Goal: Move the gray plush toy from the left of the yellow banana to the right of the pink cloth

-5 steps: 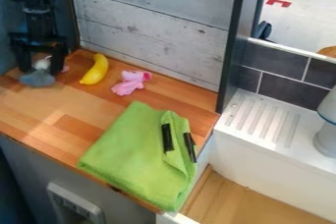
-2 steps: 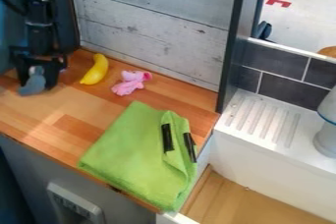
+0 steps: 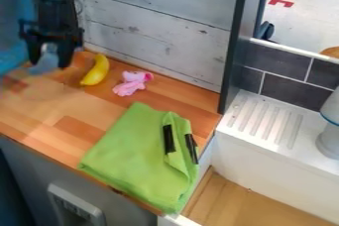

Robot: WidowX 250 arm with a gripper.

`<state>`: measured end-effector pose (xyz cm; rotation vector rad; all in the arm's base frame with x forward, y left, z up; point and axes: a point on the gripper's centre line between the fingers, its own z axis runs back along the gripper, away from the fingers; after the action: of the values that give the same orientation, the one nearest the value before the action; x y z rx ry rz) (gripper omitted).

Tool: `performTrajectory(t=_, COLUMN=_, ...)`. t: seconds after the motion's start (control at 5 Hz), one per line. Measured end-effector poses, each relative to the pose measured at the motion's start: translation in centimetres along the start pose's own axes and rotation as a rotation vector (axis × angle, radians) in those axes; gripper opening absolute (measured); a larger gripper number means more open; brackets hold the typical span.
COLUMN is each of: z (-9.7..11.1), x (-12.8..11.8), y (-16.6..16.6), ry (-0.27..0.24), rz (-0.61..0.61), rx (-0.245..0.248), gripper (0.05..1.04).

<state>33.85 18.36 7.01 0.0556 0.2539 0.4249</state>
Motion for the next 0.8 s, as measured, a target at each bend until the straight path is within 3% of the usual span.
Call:
performTrajectory(t=0.6, z=1.1, x=-3.9, y=-14.1, ry=0.015, rz=-0.324, rx=-0.024, gripper=0.721)
performTrajectory(t=0.8, z=0.5, x=-5.5, y=-17.9, ry=0.024, rz=-0.370, rx=-0.036, gripper=0.720)
